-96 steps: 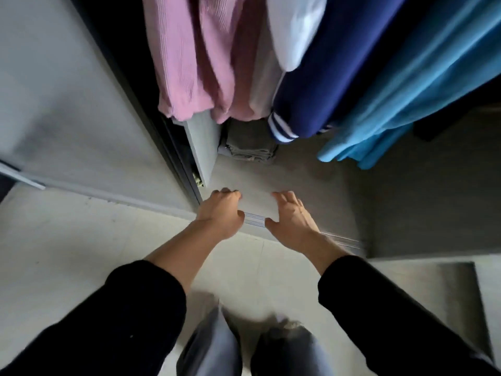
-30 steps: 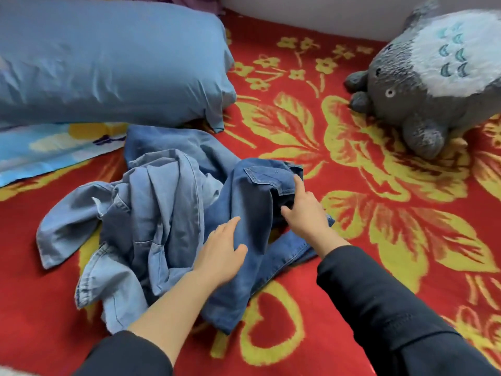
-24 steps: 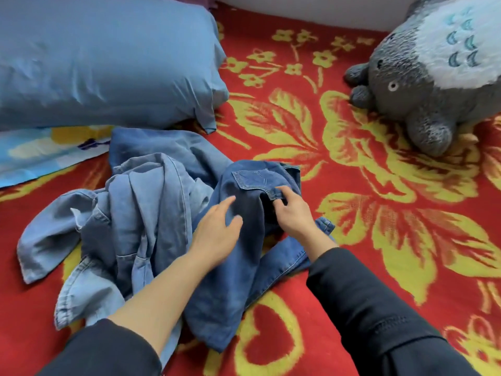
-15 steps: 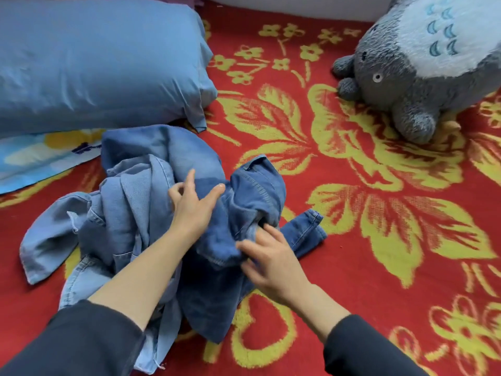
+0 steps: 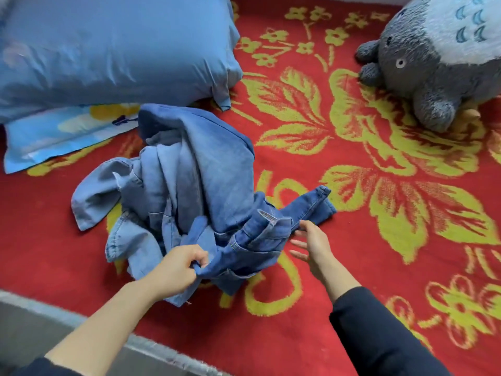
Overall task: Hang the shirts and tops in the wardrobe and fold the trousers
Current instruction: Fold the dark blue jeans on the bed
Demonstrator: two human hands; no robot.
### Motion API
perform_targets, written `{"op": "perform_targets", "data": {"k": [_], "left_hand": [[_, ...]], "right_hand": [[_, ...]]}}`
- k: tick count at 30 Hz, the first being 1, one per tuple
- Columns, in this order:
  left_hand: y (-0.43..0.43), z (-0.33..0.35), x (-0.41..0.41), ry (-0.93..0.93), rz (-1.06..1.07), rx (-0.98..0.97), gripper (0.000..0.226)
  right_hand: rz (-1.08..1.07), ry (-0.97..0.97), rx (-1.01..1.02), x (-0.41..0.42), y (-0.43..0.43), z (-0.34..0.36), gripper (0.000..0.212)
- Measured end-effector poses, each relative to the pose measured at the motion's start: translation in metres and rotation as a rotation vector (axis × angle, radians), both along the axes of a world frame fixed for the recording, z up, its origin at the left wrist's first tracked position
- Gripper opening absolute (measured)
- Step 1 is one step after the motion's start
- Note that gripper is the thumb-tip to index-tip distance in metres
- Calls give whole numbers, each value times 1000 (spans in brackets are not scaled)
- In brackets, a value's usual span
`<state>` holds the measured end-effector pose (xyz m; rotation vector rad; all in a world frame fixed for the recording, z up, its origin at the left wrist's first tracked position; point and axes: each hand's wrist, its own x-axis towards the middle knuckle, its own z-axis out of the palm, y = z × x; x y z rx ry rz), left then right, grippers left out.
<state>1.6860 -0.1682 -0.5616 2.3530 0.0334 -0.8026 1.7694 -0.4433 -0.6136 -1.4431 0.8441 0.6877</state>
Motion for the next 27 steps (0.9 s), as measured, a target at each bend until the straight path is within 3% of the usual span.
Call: {"op": "perform_targets", "data": {"k": [3, 6, 8, 9, 10, 11, 13, 15, 19, 21, 25, 27], "left_hand": [[11, -4, -14, 19, -3, 12, 33], [11, 2, -17, 76, -52, 97, 22], [2, 7, -22, 104, -52, 131, 30], [-3, 10, -25, 116, -50, 123, 49], [-10, 14, -26, 114, -39, 113, 67], [-17, 17, -28, 99, -5, 88, 69], [-26, 23, -32, 51, 95, -3, 47], [-30, 31, -39, 36, 184, -107, 31], [-35, 70, -57, 64, 255, -432, 18], [-33, 94, -61, 69, 310, -492, 16], [-18, 135, -78, 34, 359, -577, 41], [-8, 155, -94, -28, 349, -641, 43]], "right_hand": [[150, 57, 32, 5, 18, -4, 46], [106, 72, 11, -2, 34, -21, 80], [109, 34, -52, -7, 37, -31, 57], [142, 26, -36, -12, 37, -32, 43], [166, 27, 27, -18, 37, -23, 31], [197, 38, 128, -25, 36, -14, 25], [258, 44, 356, -40, 26, 4, 30], [311, 59, 458, -54, 10, 21, 44], [330, 140, 410, -76, 3, 45, 46], [240, 140, 389, -85, 12, 58, 43], [-291, 137, 587, -104, 35, 89, 26], [-424, 125, 574, -111, 43, 101, 12]]}}
